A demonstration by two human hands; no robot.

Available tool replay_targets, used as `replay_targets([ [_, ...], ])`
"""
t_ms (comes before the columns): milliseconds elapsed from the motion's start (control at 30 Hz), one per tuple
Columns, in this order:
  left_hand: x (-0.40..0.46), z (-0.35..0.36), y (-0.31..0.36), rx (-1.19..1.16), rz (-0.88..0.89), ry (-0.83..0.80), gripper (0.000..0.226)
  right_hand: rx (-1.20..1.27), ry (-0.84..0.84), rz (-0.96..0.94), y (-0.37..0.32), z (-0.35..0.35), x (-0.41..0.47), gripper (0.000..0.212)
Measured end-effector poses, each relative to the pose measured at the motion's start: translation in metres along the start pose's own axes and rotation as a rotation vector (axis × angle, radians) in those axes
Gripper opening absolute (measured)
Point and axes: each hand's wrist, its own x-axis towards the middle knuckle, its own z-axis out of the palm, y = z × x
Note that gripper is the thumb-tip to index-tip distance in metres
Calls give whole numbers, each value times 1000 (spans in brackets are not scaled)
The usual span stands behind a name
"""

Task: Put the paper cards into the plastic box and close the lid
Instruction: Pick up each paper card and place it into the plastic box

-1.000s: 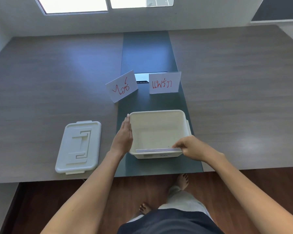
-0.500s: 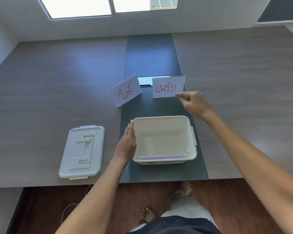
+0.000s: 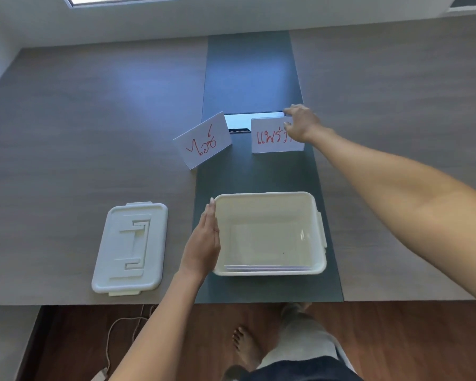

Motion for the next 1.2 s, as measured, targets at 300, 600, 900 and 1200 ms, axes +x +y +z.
replay_targets([
  [300,1,1,-3,-45,-49,-14,55,-242,14,-13,34,27,33,47],
  [600,0,1,-4,-61,-62,-26,54,-217,61,10,30,22,27,31],
  [900,-1,-1,0,-86,-64,-31,53,101,126,32,31,-4,-13,20],
  [1200,-1,-3,1,-85,-73,-45,52,269,288,-169,7,-58,-79,25],
])
